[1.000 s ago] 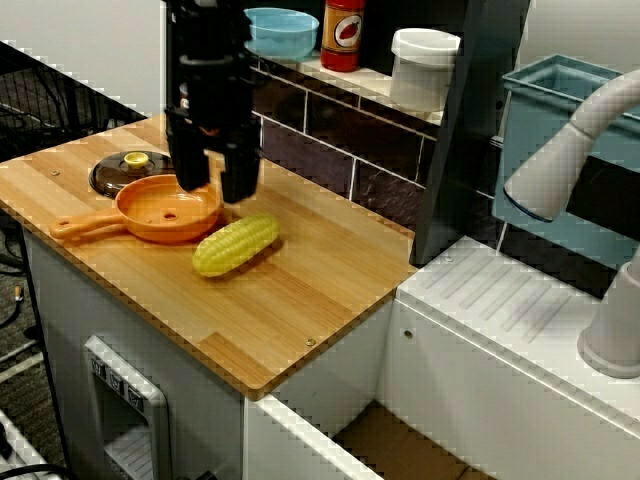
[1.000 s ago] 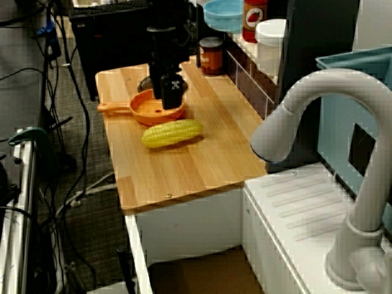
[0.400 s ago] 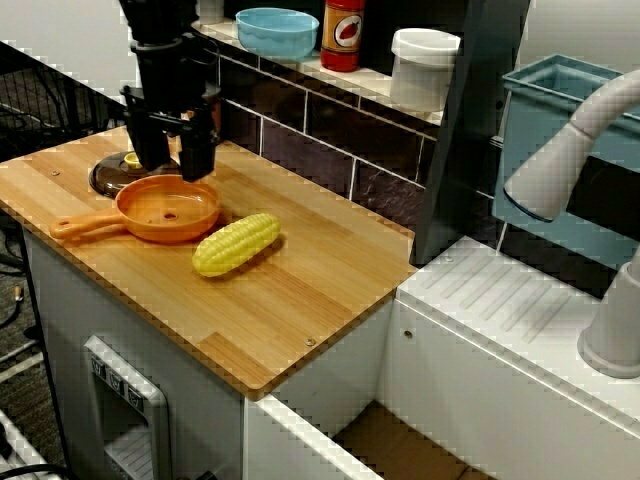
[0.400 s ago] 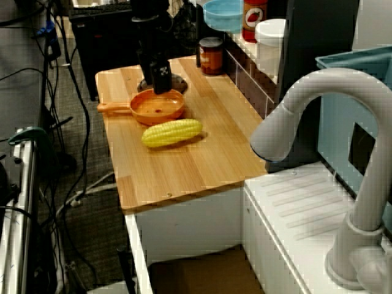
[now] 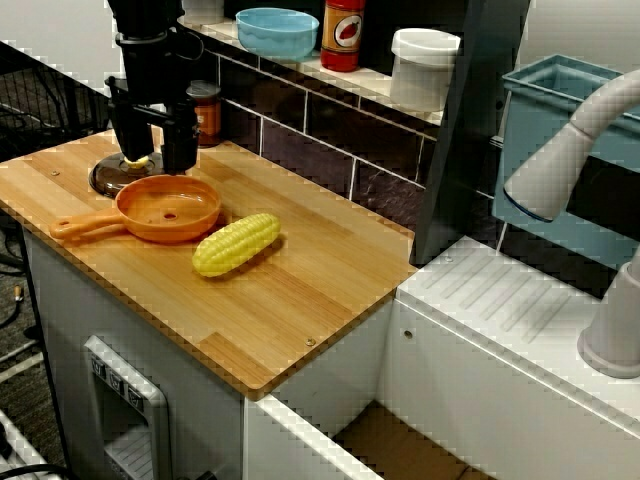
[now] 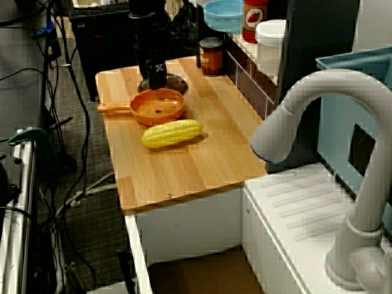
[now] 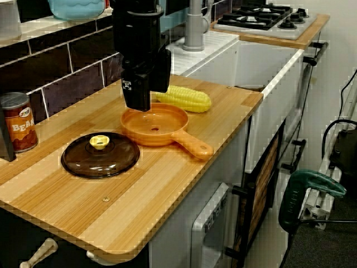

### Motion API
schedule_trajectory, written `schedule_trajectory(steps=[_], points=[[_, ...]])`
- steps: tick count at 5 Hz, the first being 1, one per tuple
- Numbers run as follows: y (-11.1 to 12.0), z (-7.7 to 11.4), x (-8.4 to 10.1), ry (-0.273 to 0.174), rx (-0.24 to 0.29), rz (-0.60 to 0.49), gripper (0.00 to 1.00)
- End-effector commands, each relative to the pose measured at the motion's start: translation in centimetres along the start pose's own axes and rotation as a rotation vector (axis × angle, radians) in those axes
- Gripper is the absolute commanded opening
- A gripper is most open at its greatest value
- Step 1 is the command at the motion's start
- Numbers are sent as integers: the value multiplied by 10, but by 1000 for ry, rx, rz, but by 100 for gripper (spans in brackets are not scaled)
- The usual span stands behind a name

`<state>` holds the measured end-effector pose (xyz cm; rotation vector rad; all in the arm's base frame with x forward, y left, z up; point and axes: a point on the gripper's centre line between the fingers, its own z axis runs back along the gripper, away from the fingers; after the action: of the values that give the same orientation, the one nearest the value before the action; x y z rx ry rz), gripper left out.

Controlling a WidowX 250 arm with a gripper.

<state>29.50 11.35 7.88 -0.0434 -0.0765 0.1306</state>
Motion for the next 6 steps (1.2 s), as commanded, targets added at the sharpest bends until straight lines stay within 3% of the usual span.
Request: schedule_trajectory(steps=[1,6], points=[[26,8,5,-84,61,-11,100],[56,6,24,-119,80,-21,100]])
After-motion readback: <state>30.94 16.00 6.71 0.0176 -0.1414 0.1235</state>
